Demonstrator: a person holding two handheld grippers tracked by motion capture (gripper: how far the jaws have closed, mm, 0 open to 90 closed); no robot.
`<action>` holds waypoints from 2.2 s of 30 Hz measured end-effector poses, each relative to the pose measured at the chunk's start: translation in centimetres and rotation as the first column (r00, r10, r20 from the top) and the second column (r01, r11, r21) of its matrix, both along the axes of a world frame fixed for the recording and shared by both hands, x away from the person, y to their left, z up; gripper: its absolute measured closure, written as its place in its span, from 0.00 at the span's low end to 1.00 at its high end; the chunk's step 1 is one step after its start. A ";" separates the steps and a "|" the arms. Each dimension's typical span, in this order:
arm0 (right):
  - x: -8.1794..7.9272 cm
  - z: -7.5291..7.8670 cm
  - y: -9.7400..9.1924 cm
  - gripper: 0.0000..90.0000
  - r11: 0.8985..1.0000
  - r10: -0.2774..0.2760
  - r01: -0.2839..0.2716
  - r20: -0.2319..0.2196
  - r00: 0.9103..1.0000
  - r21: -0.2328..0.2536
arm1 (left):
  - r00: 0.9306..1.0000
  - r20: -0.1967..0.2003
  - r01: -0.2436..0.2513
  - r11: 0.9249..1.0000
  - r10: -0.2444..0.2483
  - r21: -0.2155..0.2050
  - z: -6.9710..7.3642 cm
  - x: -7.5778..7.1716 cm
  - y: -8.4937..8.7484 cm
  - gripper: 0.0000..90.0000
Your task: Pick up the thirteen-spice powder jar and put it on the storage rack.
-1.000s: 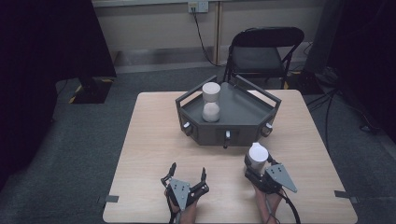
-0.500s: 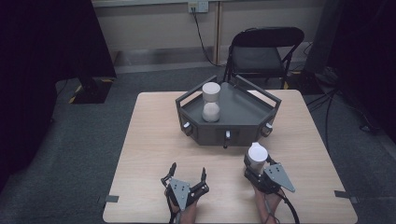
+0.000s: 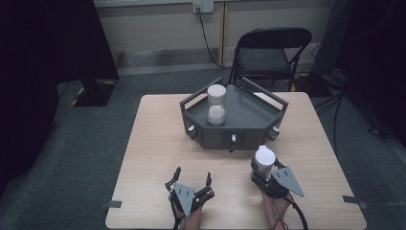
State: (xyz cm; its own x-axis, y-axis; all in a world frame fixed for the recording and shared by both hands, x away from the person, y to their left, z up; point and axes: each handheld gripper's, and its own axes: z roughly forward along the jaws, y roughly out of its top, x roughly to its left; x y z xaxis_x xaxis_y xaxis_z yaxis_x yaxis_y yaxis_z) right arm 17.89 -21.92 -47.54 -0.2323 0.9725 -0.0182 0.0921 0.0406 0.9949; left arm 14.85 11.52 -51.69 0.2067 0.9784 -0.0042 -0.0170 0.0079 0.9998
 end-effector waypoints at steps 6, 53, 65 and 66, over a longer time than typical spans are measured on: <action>-0.1 0.3 -0.2 0.33 1.000 0.000 0.000 0.002 1.000 0.004 | 1.000 0.000 0.000 1.000 0.000 0.000 0.0 0.0 0.0 0.01; 0.2 3.8 -1.2 0.33 0.998 0.062 -0.061 0.041 0.997 -0.014 | 1.000 0.000 0.001 1.000 -0.001 0.001 0.0 0.0 0.0 0.01; 1.4 6.2 -1.6 0.33 0.995 0.102 -0.101 0.062 0.993 -0.028 | 1.000 -0.001 0.001 1.000 -0.001 0.001 0.0 0.0 0.0 0.01; 1.4 6.2 -1.6 0.33 0.995 0.102 -0.101 0.062 0.993 -0.028 | 1.000 -0.001 0.001 1.000 -0.001 0.001 0.0 0.0 0.0 0.01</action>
State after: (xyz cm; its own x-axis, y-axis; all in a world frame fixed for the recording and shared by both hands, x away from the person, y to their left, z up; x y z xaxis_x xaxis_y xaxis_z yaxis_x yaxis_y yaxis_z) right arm 19.27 -23.52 -41.34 -0.3275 0.9429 -0.0599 0.0232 0.0714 0.9972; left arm 14.85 11.54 -51.68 0.2076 0.9782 -0.0038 -0.0162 0.0073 0.9998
